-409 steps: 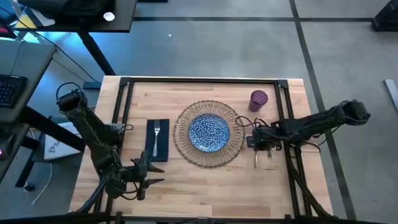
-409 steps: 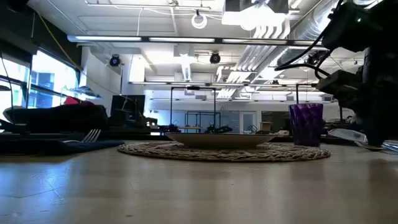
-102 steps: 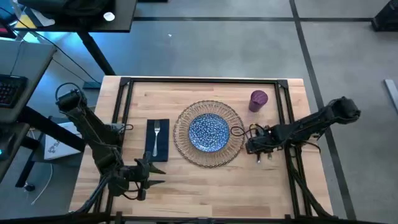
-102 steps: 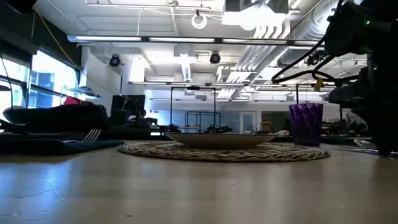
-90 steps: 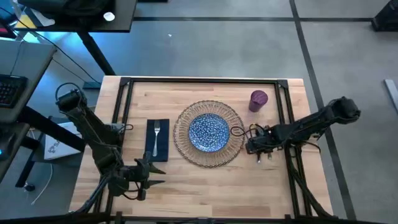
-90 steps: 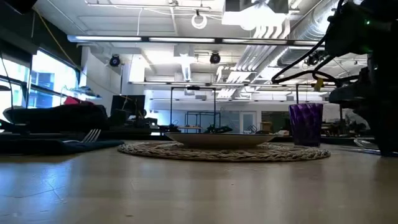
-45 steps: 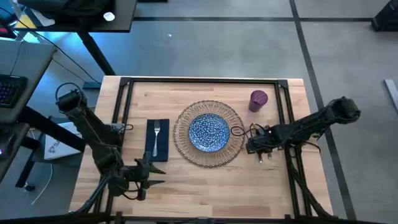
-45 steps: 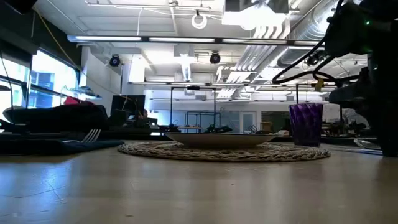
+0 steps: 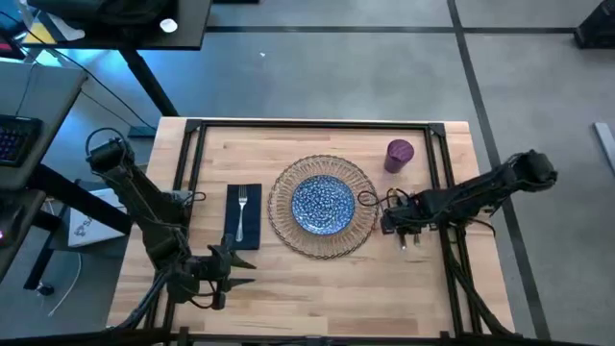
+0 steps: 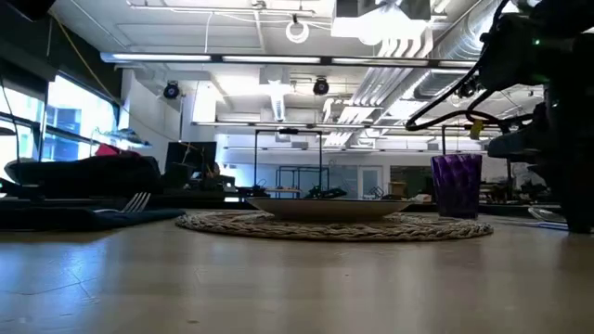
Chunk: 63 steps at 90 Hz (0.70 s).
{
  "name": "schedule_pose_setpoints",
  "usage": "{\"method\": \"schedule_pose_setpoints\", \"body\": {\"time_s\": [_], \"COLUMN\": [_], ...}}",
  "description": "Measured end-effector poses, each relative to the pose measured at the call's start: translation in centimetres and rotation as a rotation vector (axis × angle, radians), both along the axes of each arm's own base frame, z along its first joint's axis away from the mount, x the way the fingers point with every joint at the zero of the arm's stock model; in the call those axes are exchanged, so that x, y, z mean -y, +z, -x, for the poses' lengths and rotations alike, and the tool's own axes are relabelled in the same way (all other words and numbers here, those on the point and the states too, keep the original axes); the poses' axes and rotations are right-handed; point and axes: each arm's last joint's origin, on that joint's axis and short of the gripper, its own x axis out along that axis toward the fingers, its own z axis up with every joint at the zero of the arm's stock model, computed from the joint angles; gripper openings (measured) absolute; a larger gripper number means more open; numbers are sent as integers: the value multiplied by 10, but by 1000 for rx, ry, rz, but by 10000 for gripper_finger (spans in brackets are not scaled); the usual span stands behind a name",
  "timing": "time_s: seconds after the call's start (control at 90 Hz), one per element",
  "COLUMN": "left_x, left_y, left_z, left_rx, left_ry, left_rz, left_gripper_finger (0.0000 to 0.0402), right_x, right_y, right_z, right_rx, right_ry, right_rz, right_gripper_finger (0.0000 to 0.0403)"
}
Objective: Set table place
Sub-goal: Put the table knife to the left of the silver spoon
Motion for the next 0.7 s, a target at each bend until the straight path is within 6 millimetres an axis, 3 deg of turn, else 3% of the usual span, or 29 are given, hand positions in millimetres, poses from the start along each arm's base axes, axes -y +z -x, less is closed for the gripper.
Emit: {"method": "schedule_pose_setpoints", "body": {"time_s": [0.7], "left_x": [0], "left_y": [0], "left_z": [0], "left_rx": [0], "left_ry": [0], "left_rz": [0], "left_gripper_finger": [129], "right_x": [-1], "right_y": [0], "right_z": [0], "right_rx": [-5], "right_ry": [-67], "right_rz": [-32], "right_gripper_finger": [25]}}
